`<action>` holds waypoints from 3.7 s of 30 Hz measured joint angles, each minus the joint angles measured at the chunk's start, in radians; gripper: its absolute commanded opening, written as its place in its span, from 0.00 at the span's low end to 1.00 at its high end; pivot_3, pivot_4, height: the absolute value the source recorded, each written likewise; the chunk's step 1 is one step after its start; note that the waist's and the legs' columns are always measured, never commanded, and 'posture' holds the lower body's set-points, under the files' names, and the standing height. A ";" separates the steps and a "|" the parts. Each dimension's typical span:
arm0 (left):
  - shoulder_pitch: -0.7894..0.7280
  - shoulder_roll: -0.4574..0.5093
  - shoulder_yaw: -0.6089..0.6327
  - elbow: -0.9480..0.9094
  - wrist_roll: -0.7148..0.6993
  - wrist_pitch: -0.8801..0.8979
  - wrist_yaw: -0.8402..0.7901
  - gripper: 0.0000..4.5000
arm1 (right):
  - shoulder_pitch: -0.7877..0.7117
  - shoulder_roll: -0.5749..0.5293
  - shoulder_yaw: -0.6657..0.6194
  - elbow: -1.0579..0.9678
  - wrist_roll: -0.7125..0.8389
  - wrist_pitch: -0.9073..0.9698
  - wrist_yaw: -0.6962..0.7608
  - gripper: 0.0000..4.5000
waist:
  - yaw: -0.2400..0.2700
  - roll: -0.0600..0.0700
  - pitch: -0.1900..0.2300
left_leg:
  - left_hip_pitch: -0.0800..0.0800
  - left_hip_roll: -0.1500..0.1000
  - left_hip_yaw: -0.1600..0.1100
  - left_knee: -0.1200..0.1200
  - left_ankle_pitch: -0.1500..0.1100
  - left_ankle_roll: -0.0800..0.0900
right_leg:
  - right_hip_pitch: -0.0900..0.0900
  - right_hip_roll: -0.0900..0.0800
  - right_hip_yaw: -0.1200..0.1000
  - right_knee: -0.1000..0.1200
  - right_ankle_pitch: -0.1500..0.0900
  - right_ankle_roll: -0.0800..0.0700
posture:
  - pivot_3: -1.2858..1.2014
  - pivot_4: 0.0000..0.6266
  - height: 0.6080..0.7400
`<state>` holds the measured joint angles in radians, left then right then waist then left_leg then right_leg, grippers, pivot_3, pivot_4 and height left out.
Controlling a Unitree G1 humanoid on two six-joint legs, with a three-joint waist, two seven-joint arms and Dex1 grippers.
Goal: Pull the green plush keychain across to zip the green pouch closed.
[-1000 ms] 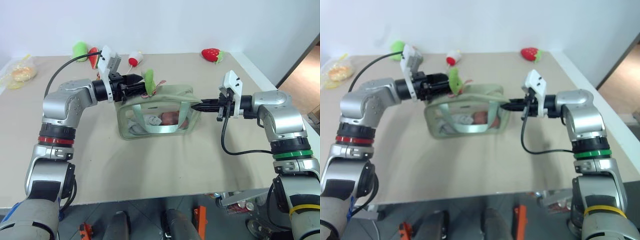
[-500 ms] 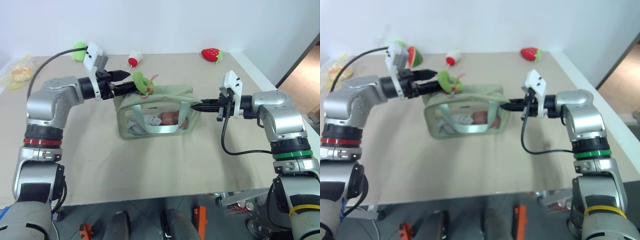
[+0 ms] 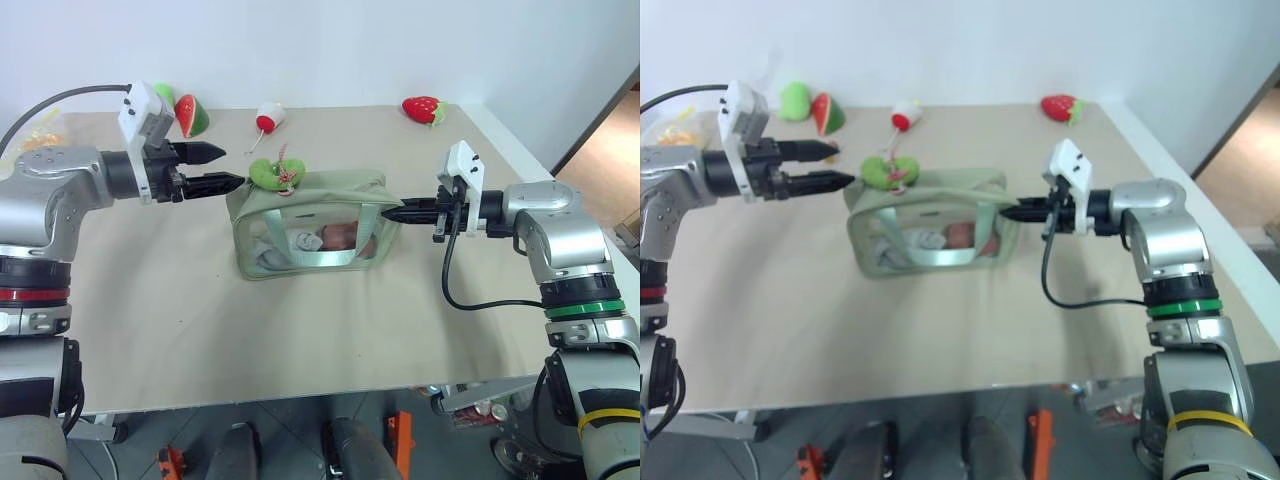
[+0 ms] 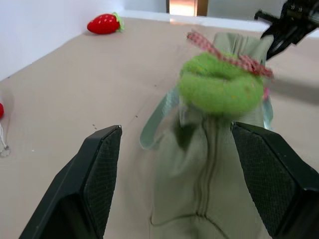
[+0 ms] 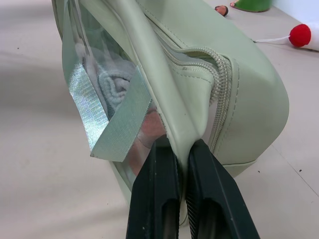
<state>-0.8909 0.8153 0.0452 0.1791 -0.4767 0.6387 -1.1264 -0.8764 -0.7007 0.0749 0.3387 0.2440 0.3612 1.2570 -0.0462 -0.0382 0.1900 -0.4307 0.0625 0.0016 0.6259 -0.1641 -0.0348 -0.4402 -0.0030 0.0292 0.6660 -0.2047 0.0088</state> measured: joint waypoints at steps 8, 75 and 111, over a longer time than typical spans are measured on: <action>0.181 0.041 0.078 -0.225 -0.122 0.074 -0.043 0.80 | -0.001 0.001 0.000 0.000 -0.001 0.000 0.000 0.00 | -0.001 0.000 0.000 | 0.000 0.000 0.001 -0.001 0.000 0.000 | 0.000 0.000 0.000 0.000 -0.001 -0.001 | 0.52 0.24 1.00; 0.250 -0.107 0.001 -0.161 -0.078 0.078 0.070 0.00 | -0.136 0.059 -0.025 -0.008 0.003 -0.161 -0.095 0.91 | 0.000 0.000 0.000 | 0.001 0.000 0.000 -0.001 0.000 0.000 | 0.000 0.000 0.001 0.000 0.000 0.000 | 0.52 0.24 1.00; 0.283 -0.124 0.014 -0.208 -0.103 0.087 0.120 0.00 | -0.346 0.296 0.198 0.195 -0.261 -0.611 -0.037 0.80 | 0.001 0.000 0.000 | 0.000 0.000 0.000 -0.001 0.000 0.000 | 0.000 -0.001 0.000 0.000 0.000 0.000 | 0.52 0.24 1.00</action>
<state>-0.6074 0.6908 0.0593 -0.0289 -0.5798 0.7258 -1.0067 -1.2226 -0.4049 0.2733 0.5342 -0.0167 -0.2498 1.2199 -0.0450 -0.0379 0.1900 -0.4304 0.0624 0.0019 0.6252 -0.1640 -0.0346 -0.4398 -0.0037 0.0295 0.6664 -0.2051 0.0085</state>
